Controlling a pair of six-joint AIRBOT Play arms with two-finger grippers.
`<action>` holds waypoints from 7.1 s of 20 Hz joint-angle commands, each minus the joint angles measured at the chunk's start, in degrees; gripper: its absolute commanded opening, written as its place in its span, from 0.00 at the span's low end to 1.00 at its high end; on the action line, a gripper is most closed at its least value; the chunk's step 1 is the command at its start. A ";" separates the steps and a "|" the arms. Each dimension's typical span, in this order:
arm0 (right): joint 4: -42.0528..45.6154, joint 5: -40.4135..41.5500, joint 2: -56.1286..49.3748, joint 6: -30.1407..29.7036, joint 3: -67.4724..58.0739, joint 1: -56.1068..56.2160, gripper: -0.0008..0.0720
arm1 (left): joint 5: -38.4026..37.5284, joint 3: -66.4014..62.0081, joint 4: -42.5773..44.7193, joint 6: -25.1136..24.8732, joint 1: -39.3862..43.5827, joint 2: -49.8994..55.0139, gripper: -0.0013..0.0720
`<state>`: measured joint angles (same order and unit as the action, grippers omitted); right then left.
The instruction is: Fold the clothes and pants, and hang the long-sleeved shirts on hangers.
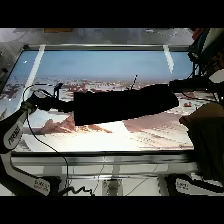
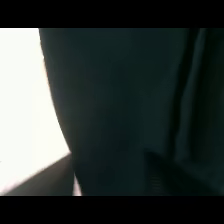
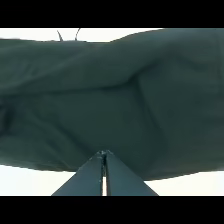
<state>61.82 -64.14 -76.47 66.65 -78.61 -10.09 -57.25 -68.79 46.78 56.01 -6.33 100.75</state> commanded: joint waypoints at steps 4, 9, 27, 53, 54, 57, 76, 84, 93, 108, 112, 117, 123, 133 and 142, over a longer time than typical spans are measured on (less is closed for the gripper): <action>-0.50 5.73 -0.02 -0.20 0.59 4.46 0.04 | 1.81 -0.31 -0.94 0.15 2.99 -0.13 0.03; -0.37 12.02 -0.02 -0.35 0.59 7.98 0.04 | -12.66 -9.25 9.68 5.46 1.53 -8.46 0.02; -7.15 30.73 -18.45 -0.02 0.57 38.29 0.04 | -38.80 -32.11 43.80 22.23 7.02 -24.63 0.02; -37.75 47.95 -40.19 0.85 -19.06 55.82 0.03 | -30.27 -35.41 53.09 25.00 19.02 -24.35 0.03; -37.77 47.23 -42.25 1.66 -22.10 57.42 0.04 | -29.86 -35.41 53.09 25.00 19.02 -23.98 0.03; -37.57 47.67 -44.96 2.36 -25.44 59.65 0.04 | -29.81 -35.36 53.05 25.03 19.06 -22.01 0.03; -17.99 15.06 -28.76 1.57 -25.42 16.33 0.04 | -4.63 -33.68 3.17 44.15 21.20 -4.92 0.03; -12.55 11.08 -21.90 1.62 -25.42 5.70 0.04 | 3.48 -33.68 -16.87 38.21 32.83 8.04 0.98; 0.07 -7.65 -25.03 -1.33 -15.96 -0.17 0.04 | 1.64 -33.70 -15.13 18.38 26.95 4.28 0.37; -13.86 14.05 -30.40 9.42 -11.72 18.10 0.96 | -4.94 -33.68 1.27 13.99 17.05 -6.08 0.03; -5.01 9.27 -32.54 10.14 -16.65 20.94 0.96 | -5.20 -33.68 1.25 14.01 17.05 -6.08 0.03; 8.28 4.07 -32.81 16.35 -17.09 20.48 0.96 | -6.97 -33.66 1.29 13.99 17.05 -6.05 0.03; -8.70 0.46 -33.86 20.06 -17.07 11.91 0.93 | -7.32 -33.62 1.29 13.97 17.05 -6.05 0.03; -17.49 -1.05 -37.44 6.73 -17.09 10.58 0.94 | -7.32 -33.62 1.27 11.89 17.05 -6.05 0.03; -11.98 0.61 -39.23 15.17 -17.11 11.32 0.93 | -7.37 -33.59 1.27 11.89 17.05 -6.05 0.03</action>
<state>52.07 -62.41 -114.63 79.48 -95.74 1.74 -64.60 -102.41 48.05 67.92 10.72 94.70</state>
